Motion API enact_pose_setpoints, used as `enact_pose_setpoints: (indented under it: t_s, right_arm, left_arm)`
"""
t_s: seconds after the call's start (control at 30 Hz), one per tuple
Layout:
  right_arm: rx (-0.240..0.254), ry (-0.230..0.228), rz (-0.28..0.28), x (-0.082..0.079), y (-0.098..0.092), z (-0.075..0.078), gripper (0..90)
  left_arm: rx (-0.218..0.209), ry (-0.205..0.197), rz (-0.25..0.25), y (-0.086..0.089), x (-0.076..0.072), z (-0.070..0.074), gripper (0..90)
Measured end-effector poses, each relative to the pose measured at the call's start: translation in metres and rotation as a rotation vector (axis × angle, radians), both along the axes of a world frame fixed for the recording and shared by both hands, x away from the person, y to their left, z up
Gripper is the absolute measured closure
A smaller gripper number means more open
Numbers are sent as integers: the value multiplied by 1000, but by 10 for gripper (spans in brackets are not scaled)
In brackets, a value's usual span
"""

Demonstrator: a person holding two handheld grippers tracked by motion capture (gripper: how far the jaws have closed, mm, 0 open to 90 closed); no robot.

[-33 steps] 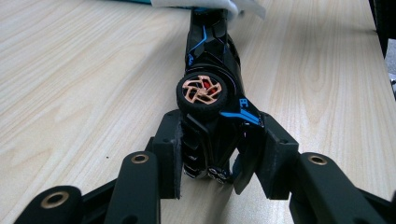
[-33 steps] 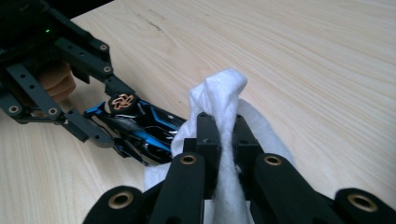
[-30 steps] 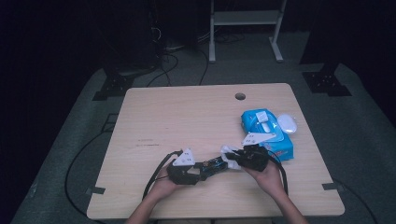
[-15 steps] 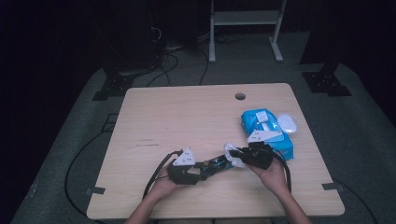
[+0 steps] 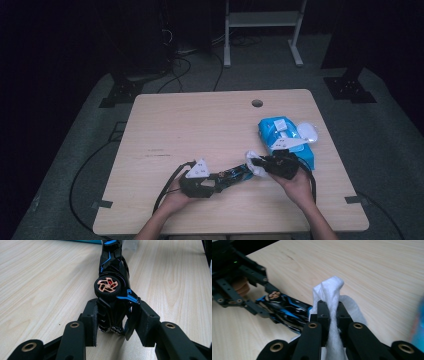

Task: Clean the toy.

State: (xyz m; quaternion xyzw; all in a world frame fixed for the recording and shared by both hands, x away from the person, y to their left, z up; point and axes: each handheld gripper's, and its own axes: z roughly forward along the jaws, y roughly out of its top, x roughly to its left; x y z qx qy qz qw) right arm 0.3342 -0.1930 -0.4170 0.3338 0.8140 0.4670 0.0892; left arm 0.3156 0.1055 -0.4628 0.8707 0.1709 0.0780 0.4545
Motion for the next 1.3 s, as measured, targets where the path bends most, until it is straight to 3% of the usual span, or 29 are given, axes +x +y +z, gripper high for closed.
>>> enact_pose_setpoints:
  t_s: [0.17,0.3,0.4,0.47,0.63,0.9,0.97,1.03,1.1,1.2,1.3]
  right_arm:
    - [-24,8,39,1,10,-7,846]
    - [-4,35,-21,5,-7,-7,847]
    - [8,25,-20,4,-8,-4,847]
    - [25,19,7,2,-3,-3,847]
    - [0,29,52,0,18,-7,848]
    - [3,22,163,-10,57,-6,847]
    - [-11,15,166,-9,58,-7,847]
    - [-27,1,126,-4,51,-5,847]
    - [-1,21,111,0,47,-6,848]
    - [57,61,158,-1,57,-13,847]
    - [20,33,195,-4,67,-11,847]
  left_arm:
    - [-2,-3,0,0,-1,0,576]
    - [2,-9,-7,0,-1,1,579]
    - [1,-8,-8,0,-1,1,578]
    - [-3,-5,-8,-1,0,1,578]
    - [-2,-5,-6,-1,0,1,578]
    - [-3,-11,-10,-3,-1,0,578]
    - [4,-13,-14,-3,-1,1,578]
    - [-3,-13,-16,-3,0,0,578]
    - [-4,-5,-16,-3,1,0,578]
    - [-18,1,-17,-5,4,-2,579]
    - [-23,6,-19,-4,6,-2,581]
